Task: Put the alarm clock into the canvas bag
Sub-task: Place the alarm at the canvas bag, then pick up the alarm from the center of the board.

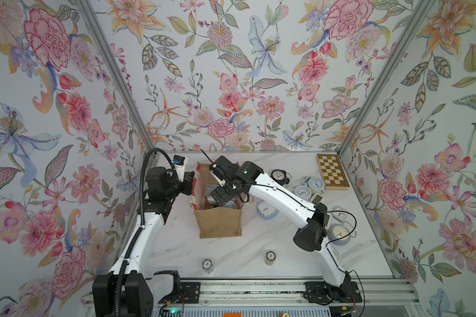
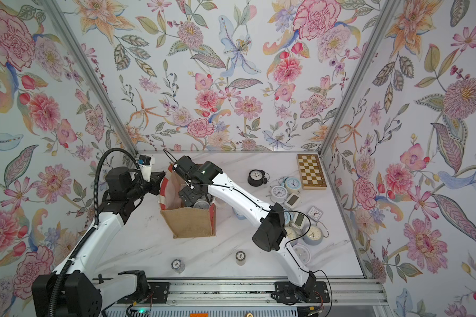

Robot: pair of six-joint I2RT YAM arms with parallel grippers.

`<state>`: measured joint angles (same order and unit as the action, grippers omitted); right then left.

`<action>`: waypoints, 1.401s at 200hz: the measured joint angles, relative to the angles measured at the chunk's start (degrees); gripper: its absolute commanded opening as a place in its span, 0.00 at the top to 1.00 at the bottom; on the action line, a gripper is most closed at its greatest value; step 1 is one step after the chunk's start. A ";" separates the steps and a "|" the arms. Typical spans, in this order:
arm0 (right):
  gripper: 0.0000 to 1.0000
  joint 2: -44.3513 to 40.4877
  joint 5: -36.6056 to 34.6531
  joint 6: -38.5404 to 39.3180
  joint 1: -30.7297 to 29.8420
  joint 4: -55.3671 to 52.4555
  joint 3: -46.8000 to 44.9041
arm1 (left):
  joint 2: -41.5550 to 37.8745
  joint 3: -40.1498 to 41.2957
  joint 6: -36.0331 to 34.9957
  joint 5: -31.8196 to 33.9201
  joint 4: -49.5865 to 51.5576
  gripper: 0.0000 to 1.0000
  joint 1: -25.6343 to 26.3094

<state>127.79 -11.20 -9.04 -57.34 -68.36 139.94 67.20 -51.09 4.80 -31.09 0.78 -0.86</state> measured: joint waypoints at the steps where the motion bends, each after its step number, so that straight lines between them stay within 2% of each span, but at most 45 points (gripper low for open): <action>1: 0.01 -0.04 0.00 0.00 0.02 0.00 0.00 | 0.02 -0.07 0.02 0.00 0.00 0.95 0.00; 17: 0.01 -1.03 0.02 0.00 0.11 0.02 0.02 | 0.66 -1.05 0.42 -0.02 0.04 0.93 0.00; 69: 0.00 -2.64 0.00 0.00 0.42 0.46 0.31 | 0.98 -4.02 0.85 0.44 2.47 0.75 0.00; 101: 0.01 -6.29 -0.98 0.02 0.66 1.14 -1.44 | -2.51 -4.09 1.66 2.19 7.65 0.66 0.00; 137: 0.01 -14.21 -3.02 0.02 1.95 4.57 -7.98 | -9.20 -2.62 3.52 3.02 12.57 0.62 0.00; 178: 0.01 -23.61 -3.41 -0.48 5.55 10.88 -20.44 | -13.73 1.25 5.20 3.04 19.43 0.62 0.02; 202: 0.01 -27.12 -3.08 -1.20 8.02 13.92 -26.62 | -14.64 2.47 6.16 2.99 22.43 0.67 0.20; 241: 0.01 -30.80 -2.78 -2.75 11.50 17.27 -32.74 | -14.88 3.21 7.48 2.99 22.32 0.91 0.46; 280: 0.01 -35.32 -3.21 -3.69 13.33 20.06 -38.42 | -15.37 6.29 7.26 3.23 18.78 1.00 0.50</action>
<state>92.47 -14.41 -12.73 -44.01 -48.29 101.51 51.83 -44.80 12.05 -27.86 19.55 -0.36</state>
